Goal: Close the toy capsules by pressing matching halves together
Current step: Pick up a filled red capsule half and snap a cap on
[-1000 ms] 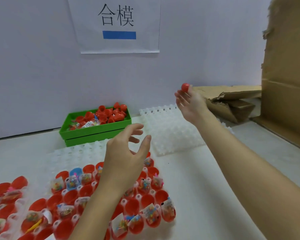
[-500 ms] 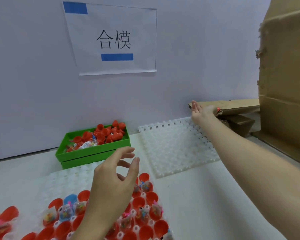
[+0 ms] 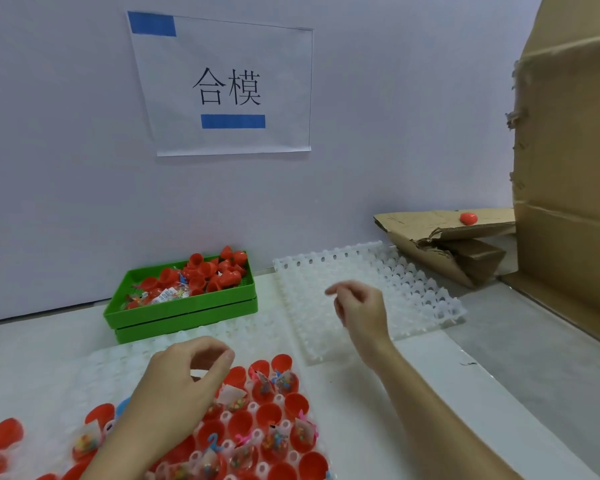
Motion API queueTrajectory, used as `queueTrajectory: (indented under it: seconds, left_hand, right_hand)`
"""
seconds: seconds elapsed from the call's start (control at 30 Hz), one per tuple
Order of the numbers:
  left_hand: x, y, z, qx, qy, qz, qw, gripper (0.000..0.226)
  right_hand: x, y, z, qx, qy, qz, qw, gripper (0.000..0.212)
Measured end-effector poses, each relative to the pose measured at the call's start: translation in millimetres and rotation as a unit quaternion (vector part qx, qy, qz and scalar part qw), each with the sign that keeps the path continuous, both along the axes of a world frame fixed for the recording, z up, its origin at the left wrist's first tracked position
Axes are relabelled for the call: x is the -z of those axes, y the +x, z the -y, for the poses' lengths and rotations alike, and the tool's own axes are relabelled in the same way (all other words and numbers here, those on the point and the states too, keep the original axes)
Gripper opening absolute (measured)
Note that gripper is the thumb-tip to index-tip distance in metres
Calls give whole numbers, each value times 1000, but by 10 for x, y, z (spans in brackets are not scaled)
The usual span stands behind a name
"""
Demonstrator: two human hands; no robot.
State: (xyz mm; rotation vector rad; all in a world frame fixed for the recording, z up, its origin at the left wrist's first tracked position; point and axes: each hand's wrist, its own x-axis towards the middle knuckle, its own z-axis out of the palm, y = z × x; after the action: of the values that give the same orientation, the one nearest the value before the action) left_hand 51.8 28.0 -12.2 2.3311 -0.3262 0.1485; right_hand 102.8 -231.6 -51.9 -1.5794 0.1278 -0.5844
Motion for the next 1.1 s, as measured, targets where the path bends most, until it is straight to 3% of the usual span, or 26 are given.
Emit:
queueTrajectory:
  seconds: [0.1, 0.2, 0.3, 0.47, 0.6, 0.8, 1.1]
  left_hand:
    - [0, 23, -180, -73, 62, 5, 995, 3]
    - [0, 83, -353, -115, 102, -6, 988, 14]
    - [-37, 84, -454, -115, 54, 4, 992, 7]
    - [-148, 79, -875, -215, -37, 69, 974, 20]
    - [-206, 81, -1210, -271, 12, 28, 962, 13]
    - [-198, 87, -1262, -218, 136, -97, 961, 8]
    - [-150, 297, -1099, -97, 248, -138, 954, 14]
  right_hand:
    - [96, -139, -179, -34, -136, -7, 990, 32]
    - [54, -185, -295, -73, -196, -2, 978, 28]
    - [77, -229, -318, -76, -224, 0, 972, 25]
    - [101, -251, -302, -54, -248, 40, 967, 31]
    - [127, -230, -404, -46, -280, 56, 957, 33]
    - [154, -218, -454, -28, -295, 62, 953, 28]
    - [163, -250, -460, -29, -279, 49, 958, 31]
